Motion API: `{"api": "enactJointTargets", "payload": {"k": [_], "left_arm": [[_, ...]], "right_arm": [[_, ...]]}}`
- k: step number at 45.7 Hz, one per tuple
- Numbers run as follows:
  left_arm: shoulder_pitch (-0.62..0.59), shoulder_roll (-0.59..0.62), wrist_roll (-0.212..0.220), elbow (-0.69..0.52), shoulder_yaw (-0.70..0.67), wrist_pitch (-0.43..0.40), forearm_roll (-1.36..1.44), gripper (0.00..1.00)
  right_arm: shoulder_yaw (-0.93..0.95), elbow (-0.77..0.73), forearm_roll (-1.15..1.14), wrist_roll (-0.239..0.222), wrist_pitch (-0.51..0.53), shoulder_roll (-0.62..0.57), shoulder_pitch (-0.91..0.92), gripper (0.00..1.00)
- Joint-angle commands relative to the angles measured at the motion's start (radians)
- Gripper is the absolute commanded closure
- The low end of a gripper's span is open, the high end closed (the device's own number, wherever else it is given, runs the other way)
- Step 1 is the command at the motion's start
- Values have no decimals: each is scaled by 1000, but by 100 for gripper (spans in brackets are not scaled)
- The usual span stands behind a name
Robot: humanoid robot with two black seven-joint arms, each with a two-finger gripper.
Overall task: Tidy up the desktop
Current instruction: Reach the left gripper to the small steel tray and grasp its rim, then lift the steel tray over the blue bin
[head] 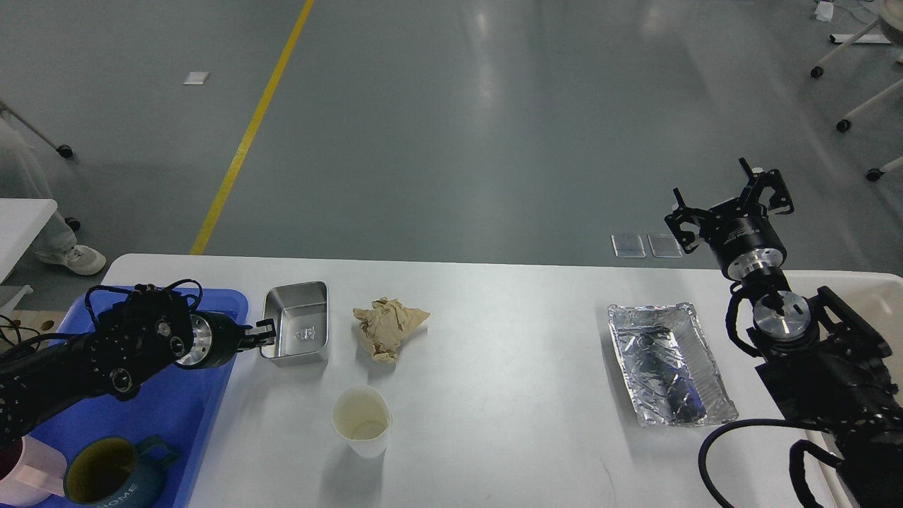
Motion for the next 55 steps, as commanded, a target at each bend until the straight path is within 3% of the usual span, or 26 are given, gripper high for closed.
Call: {"api": "enactJointTargets", "payload": {"k": [1,8,16,37,55], "left_arm": [[-13,0,-28,-6,-4,-34,-5,100],[-44,31,-51,-14,-11,-113,-14,100],[-70,170,-80,-81,-31,-236,-18,100],[-59,765,-74,-603,-191,-322,-44,100],[-64,1000,-86,-703,-195,-377,-144,100]], "right_arm": [[-1,0,0,0,0,3,0,0],[-1,-2,0,0,1,3,0,0],[-1,0,0,0,0,8,-2,0],[-1,1,0,0,1,16,-2,0],[0,1,0,0,1,14,-11,0]]}}
